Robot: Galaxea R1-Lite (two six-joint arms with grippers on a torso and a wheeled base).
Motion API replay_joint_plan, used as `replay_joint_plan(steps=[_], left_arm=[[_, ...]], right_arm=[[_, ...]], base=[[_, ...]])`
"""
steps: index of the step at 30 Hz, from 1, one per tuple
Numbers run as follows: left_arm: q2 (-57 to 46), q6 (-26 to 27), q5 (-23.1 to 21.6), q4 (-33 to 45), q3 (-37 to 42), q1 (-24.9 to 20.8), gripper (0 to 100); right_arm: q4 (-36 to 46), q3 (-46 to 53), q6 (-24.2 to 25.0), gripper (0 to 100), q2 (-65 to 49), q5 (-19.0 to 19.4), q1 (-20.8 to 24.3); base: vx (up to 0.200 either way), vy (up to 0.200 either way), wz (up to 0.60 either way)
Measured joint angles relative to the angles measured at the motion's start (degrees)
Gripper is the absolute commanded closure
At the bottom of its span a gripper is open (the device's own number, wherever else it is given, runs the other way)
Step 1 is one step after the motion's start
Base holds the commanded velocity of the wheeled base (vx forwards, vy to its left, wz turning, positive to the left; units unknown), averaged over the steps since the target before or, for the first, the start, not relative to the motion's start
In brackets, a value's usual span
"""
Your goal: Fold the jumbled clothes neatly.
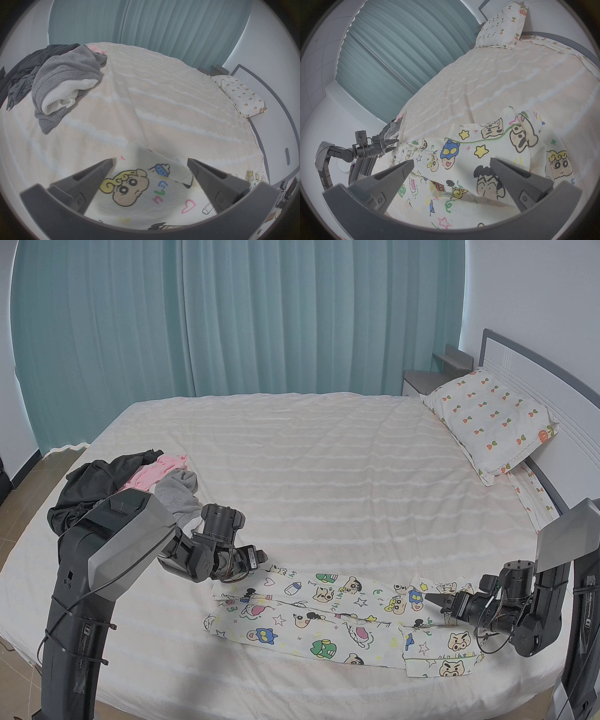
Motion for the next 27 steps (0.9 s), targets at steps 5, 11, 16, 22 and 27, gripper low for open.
replay_joint_plan(steps=[5,11,16,22,27], left_arm=[[-0.2,-0.52,0.05,-0.16,0.69,0.33,100],[-1.27,-2.04,0.13,-0.29,1.1,0.69,100],[-3.08,-2.04,0.13,-1.1,2.1,0.74,100],[-4.33,-1.84,0.27,-7.09,2.36,0.15,100],[-4.72,-1.65,0.38,-8.46,1.93,-0.52,100]], right_arm=[[0.0,0.06,-0.02,0,-0.02,0.02,0.0],[0.0,0.11,-0.02,0,-0.02,0.0,0.07],[0.0,0.15,-0.02,0,-0.02,0.0,0.09],[0.0,0.15,-0.02,0,-0.02,0.0,0.09],[0.0,0.17,0.0,0,-0.02,-0.02,0.11]], base=[[0.0,0.0,0.0],[0.0,0.0,0.0],[0.0,0.0,0.0],[0.0,0.0,0.0],[0.0,0.0,0.0]])
